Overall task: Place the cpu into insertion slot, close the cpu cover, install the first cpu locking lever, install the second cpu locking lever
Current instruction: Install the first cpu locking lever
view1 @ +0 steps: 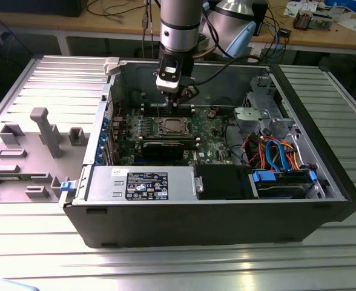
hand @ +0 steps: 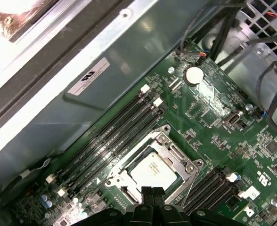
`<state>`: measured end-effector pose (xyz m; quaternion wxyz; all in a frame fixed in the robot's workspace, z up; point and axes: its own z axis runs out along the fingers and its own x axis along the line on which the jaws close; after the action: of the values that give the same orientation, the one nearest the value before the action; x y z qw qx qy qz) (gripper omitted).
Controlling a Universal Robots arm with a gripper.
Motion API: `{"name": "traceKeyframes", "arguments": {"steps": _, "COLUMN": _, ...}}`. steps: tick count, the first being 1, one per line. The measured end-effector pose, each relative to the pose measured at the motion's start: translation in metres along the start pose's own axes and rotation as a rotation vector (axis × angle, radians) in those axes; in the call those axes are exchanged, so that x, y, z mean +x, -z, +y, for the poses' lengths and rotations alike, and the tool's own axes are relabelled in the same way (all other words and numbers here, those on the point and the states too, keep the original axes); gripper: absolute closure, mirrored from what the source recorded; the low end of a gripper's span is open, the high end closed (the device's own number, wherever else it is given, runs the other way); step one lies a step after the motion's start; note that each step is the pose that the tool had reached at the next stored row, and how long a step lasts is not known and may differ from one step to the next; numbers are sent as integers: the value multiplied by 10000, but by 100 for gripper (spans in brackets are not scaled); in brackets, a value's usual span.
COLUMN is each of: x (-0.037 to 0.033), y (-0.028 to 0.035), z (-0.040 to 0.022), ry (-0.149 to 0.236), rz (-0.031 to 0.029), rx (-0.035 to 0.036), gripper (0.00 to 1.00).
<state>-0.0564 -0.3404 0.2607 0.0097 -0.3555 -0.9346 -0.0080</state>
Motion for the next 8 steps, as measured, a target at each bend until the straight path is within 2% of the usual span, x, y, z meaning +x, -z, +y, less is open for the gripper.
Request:
{"name": "traceKeyframes", "arguments": {"steps": 2, "x": 0, "y": 0, "z": 0, "ry": 453, "rz": 4, "rx": 10, "gripper": 89}}
{"name": "traceKeyframes", "arguments": {"steps": 5, "x": 0, "y": 0, "z": 0, "ry": 935, "rz": 8, "rx": 22, "gripper": 89}}
{"name": "traceKeyframes", "arguments": {"steps": 8, "x": 0, "y": 0, "z": 0, "ry": 1690, "rz": 14, "rx": 40, "gripper": 89}}
